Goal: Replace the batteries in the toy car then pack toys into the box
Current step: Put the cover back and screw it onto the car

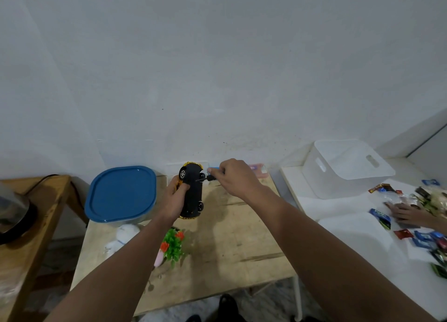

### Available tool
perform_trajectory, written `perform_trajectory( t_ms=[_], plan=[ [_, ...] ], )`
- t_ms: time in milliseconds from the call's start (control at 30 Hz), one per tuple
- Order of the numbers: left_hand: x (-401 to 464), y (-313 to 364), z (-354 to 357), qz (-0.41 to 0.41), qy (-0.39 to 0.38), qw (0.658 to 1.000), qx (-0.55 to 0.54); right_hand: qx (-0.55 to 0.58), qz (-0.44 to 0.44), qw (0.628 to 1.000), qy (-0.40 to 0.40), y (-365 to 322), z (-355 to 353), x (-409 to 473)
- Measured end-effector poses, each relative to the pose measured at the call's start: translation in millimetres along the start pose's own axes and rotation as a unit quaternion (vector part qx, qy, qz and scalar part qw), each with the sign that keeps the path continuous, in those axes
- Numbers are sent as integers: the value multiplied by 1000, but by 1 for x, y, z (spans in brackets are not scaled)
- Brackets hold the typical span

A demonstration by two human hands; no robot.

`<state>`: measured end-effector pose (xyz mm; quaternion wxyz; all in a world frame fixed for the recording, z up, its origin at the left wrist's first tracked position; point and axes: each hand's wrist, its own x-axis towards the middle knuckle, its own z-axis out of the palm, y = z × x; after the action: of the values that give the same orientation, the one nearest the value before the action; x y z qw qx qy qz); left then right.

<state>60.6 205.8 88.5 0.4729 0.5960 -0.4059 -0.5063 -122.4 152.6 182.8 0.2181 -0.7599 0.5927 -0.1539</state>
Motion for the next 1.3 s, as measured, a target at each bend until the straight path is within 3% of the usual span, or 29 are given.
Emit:
perform_trajectory(
  t_ms=[167, 333, 433, 567, 667, 833, 967, 1100, 1300],
  plan=[
    [1, 3, -1, -7, -3, 1000, 6, 46, 10, 999, -14, 3, 0, -2],
    [1, 3, -2, -10, -6, 1000, 17, -7, 4, 1000, -10, 1, 1, 0],
    [1, 5, -2, -13, -5, 1000, 24, 54, 18, 998, -32, 3, 1, -2],
    [1, 3, -3, -11, -7, 999, 30, 2, 5, 1000, -13, 1, 1, -2],
    [0, 1, -4, -12, -5, 999, 36, 31, 17, 998, -49, 3, 2, -5],
    [1, 1, -3, -13, -4, 999, 37, -12, 0, 1000, -6, 1, 4, -2],
    [0, 3, -3, -14, -3, 999, 39, 50, 13, 998, -24, 4, 4, -3],
    [0, 3, -3, -11, -1, 999, 41, 11, -4, 1000, 4, 3, 6, -1],
    [2, 1, -2, -6, 0, 999, 40, 46, 0, 999, -11, 5, 7, 0]
  ],
)
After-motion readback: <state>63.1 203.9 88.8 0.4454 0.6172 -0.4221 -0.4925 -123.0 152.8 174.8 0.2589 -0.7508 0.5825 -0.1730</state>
